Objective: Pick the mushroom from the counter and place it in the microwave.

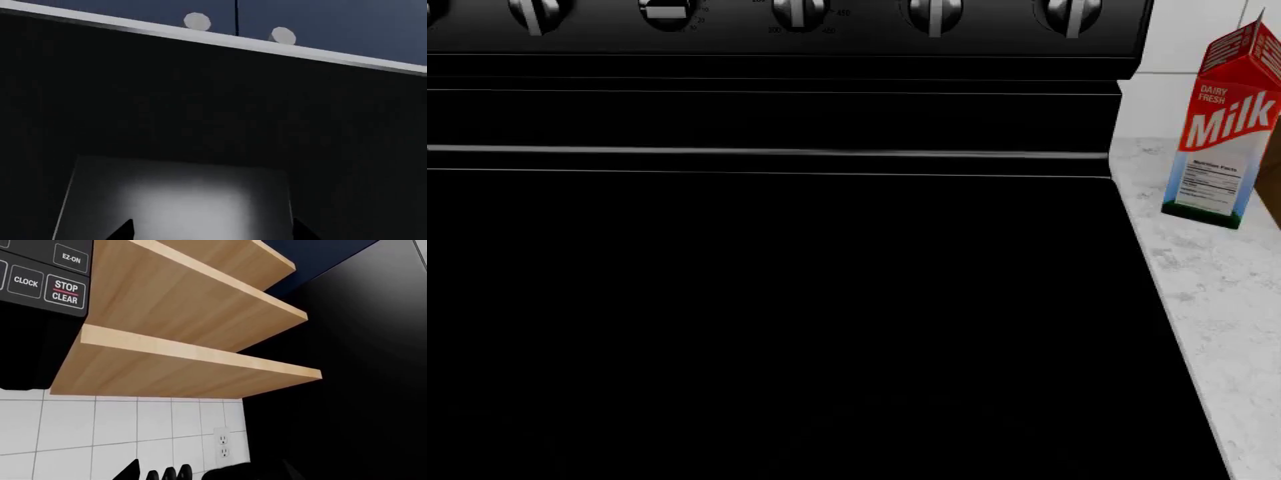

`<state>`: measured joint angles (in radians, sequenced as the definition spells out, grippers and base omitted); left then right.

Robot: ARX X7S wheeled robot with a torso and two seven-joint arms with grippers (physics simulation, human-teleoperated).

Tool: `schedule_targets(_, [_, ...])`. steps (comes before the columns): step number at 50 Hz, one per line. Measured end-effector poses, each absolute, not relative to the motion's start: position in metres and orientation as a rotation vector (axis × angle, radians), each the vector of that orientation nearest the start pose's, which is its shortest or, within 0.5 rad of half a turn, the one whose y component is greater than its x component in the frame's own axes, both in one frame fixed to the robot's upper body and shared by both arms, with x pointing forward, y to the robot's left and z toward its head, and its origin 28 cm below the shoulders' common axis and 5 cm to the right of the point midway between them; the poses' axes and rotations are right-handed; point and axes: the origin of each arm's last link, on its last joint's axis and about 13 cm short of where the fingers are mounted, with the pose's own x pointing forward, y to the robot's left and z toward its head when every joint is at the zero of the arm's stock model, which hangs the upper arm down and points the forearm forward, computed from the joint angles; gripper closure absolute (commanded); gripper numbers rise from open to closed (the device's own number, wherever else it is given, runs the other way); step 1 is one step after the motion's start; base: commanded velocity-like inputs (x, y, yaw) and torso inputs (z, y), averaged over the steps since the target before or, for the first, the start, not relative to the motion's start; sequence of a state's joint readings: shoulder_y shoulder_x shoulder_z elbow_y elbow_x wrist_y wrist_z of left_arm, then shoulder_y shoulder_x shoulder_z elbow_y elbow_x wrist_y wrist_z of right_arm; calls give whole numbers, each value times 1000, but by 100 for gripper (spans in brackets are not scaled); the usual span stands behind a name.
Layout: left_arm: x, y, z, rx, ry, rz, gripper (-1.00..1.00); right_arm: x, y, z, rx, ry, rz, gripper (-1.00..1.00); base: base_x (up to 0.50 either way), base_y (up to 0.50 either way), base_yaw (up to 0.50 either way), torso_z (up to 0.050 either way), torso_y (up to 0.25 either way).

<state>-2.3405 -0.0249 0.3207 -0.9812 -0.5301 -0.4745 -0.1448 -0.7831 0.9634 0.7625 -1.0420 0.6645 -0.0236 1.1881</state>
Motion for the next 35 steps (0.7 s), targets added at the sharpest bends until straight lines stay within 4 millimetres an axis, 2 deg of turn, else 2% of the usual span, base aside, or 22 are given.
schedule_targets(35, [239, 168, 632, -113, -1186, -238, -100, 96, -196, 228, -135, -670, -682, -100, 0, 0, 0, 0, 0])
